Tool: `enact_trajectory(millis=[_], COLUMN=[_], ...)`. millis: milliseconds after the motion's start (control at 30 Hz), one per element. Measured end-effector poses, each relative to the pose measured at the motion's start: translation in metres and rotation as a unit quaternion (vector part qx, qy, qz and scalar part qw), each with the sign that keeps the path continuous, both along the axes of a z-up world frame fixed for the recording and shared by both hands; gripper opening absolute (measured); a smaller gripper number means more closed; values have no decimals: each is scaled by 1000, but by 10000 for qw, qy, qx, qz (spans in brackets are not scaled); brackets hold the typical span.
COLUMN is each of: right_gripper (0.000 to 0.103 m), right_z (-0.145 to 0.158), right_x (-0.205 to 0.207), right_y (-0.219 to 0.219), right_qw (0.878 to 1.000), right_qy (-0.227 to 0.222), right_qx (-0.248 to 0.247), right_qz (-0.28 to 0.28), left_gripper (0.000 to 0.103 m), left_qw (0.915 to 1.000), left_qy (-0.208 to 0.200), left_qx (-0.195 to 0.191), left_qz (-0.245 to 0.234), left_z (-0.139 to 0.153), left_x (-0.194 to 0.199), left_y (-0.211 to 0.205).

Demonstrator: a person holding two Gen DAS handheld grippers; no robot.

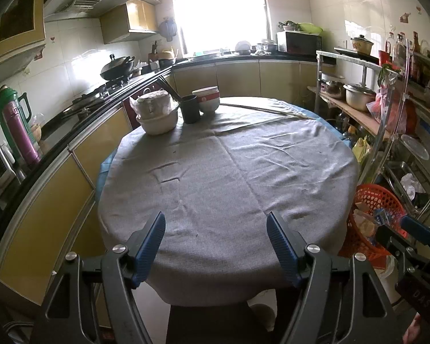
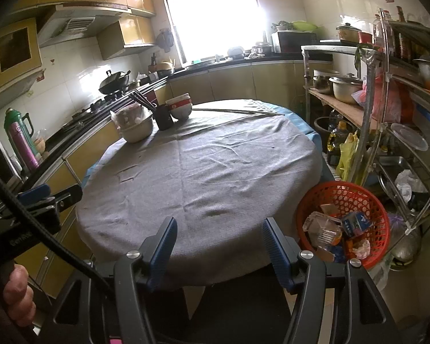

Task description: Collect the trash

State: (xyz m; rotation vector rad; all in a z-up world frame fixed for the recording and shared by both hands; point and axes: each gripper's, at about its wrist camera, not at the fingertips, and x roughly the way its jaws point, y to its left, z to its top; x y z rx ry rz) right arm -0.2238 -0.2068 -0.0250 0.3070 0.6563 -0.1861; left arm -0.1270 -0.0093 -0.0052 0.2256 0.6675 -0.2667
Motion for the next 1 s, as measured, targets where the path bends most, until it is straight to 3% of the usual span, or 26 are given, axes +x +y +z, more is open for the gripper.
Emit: enact_trajectory(millis=[1000], right_gripper=[65], right_z=[-5], right_x=[8], right_y=[1], right_qw=[9999], right_qy=[44], right_qx=[21], right_qz=[112], left_gripper=[74], left_qw=[9999], left_qy=[124], left_qx=[43], left_qz=[87], left_z=[-6], left_x=[5], left_y=[-3])
